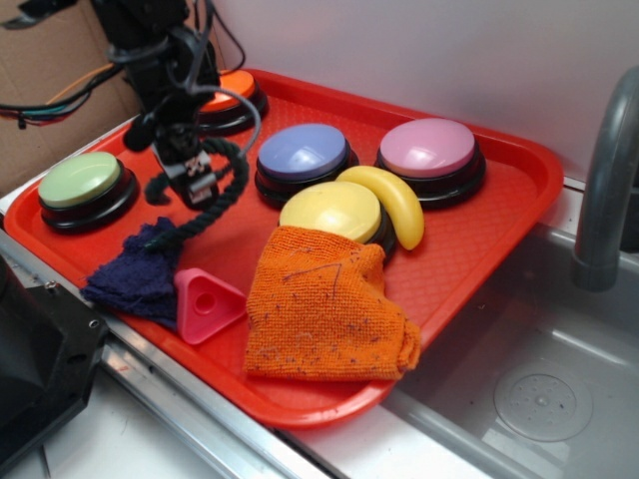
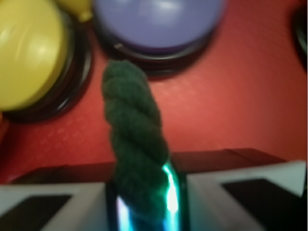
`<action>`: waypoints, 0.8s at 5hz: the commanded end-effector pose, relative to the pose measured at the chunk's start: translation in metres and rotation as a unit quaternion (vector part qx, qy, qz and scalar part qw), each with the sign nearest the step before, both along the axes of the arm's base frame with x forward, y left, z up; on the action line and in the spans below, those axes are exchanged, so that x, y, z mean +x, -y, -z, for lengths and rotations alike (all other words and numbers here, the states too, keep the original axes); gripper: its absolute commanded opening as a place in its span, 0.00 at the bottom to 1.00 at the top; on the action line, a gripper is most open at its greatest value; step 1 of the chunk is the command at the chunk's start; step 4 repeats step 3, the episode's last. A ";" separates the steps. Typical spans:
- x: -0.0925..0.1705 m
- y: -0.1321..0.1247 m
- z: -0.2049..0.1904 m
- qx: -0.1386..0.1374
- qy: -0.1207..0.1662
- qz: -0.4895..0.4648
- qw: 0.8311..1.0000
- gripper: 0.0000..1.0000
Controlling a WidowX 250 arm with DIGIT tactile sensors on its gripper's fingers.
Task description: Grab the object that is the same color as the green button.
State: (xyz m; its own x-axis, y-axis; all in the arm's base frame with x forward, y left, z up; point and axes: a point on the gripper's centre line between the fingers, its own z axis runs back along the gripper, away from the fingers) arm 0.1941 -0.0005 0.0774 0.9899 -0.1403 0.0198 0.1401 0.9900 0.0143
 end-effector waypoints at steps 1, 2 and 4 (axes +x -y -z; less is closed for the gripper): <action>0.012 -0.014 -0.072 0.016 0.001 -0.206 0.978 0.00; 0.010 -0.020 -0.105 0.041 0.025 -0.242 0.969 0.00; 0.010 -0.027 -0.110 0.042 -0.007 -0.251 0.967 0.00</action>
